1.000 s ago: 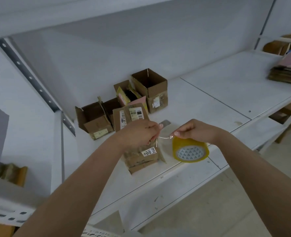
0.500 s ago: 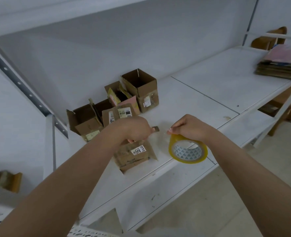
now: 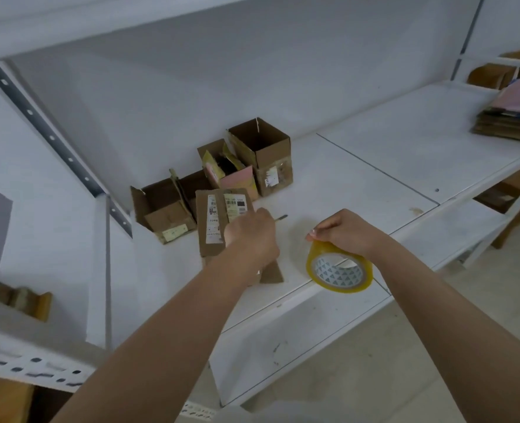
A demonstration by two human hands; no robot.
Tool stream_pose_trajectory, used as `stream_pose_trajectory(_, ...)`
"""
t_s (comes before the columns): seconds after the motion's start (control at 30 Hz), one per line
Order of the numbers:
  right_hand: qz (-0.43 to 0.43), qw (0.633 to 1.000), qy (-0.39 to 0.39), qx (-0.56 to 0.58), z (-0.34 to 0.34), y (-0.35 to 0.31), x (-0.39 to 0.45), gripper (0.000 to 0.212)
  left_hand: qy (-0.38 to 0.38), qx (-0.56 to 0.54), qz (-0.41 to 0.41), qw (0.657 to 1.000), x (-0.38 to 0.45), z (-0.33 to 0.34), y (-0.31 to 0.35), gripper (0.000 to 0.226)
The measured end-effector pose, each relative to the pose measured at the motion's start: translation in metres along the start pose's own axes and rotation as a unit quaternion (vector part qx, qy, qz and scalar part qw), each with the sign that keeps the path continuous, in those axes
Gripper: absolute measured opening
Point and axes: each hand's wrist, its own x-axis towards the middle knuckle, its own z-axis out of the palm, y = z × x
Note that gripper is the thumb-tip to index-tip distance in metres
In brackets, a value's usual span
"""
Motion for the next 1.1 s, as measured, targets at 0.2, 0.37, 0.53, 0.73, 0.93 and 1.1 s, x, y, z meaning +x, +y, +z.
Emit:
stream_pose_trajectory(0.2, -0.002, 1.0, 0.01, -0.012, -0.002, -0.001, -0.004, 0.014, 0.075, -0.032, -0.038, 0.996, 0.01, -0.006, -0.014, 0.068)
stream_pose_trajectory(0.37, -0.003, 1.0, 0.012, -0.005, 0.003, -0.002, -0.003, 0.014, 0.131, -0.02, -0.114, 0.985, 0.01, 0.001, -0.026, 0.091)
stream_pose_trajectory(0.53, -0.009, 1.0, 0.006, 0.008, 0.011, -0.008, 0.0, 0.015, 0.031, 0.012, -0.153, 0.988, 0.012, -0.009, -0.038, 0.07)
stream_pose_trajectory(0.73, -0.006, 1.0, 0.017, 0.018, 0.012, -0.011, 0.005, 0.015, 0.048, -0.022, -0.01, 0.999, -0.008, -0.016, -0.06, 0.048)
stream_pose_trajectory(0.93, 0.006, 0.998, 0.036, 0.042, 0.003, -0.009, 0.007, 0.013, 0.038, -0.108, 0.048, 0.992, -0.012, -0.016, -0.078, 0.109)
stream_pose_trajectory(1.1, 0.012, 0.997, 0.051, 0.052, -0.002, -0.008, 0.009, 0.014, -0.004, -0.055, -0.02, 0.998, 0.009, -0.022, -0.073, 0.117)
